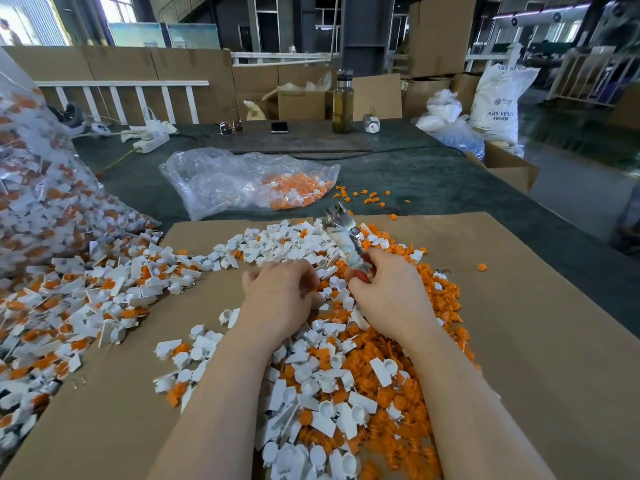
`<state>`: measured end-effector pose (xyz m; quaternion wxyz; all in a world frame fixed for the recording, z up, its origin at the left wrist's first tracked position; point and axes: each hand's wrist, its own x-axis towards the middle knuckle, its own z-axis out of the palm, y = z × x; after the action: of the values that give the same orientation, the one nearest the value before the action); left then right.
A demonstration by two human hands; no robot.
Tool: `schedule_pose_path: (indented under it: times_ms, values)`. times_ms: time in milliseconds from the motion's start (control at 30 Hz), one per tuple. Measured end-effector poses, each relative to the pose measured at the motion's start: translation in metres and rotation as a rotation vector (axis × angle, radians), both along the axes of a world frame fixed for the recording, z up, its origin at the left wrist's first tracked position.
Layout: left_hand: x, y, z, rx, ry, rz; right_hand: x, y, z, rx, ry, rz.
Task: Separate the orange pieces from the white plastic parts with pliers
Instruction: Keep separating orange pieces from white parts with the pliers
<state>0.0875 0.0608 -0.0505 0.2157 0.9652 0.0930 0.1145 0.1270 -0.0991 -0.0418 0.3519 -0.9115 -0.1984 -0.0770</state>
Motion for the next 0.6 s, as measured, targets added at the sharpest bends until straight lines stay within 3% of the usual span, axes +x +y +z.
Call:
schedule_pose_path:
  times_ms: [133,333,600]
  values:
    - [-0.001,0.0,0.002,-0.102,-0.033,0.047,0.0,0.001,-0.001,0.0,-0.003,-0.003]
    - [-0.004,-0.001,0.01,-0.494,-0.154,0.049,0.0,0.0,0.001,0.111,0.032,0.012]
    - [-0.008,-0.007,0.014,-0.489,-0.223,-0.072,-0.001,0.002,0.002,0.094,0.011,0.047]
